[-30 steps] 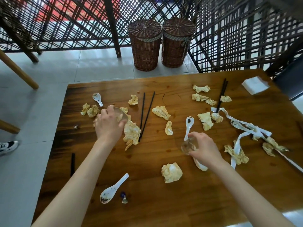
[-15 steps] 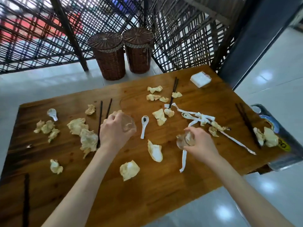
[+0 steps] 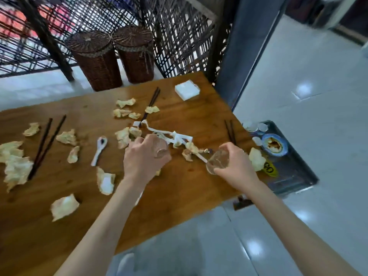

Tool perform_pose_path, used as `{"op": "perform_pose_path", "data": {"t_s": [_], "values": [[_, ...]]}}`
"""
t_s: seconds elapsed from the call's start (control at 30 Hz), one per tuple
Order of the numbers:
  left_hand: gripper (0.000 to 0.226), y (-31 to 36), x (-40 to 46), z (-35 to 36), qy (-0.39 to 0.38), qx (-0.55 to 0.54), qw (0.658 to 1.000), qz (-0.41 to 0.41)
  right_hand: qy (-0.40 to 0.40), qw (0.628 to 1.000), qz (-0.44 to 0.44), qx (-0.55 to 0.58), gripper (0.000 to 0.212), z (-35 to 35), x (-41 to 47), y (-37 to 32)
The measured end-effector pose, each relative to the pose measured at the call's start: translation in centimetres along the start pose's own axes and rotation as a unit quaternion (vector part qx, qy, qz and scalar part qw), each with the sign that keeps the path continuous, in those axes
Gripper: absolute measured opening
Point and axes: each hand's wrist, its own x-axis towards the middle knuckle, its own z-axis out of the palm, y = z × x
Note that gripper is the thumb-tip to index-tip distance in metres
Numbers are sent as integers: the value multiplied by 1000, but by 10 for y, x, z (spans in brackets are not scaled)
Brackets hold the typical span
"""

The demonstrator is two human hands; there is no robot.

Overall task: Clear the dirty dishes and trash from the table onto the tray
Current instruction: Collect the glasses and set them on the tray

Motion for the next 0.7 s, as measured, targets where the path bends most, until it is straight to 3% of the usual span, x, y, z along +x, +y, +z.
{"op": "perform_pose_path", "data": {"t_s": [0.7], "values": [[60,252,88,147,-43,-20,989,140,41,998,43,28,58,-139,123,203]]}}
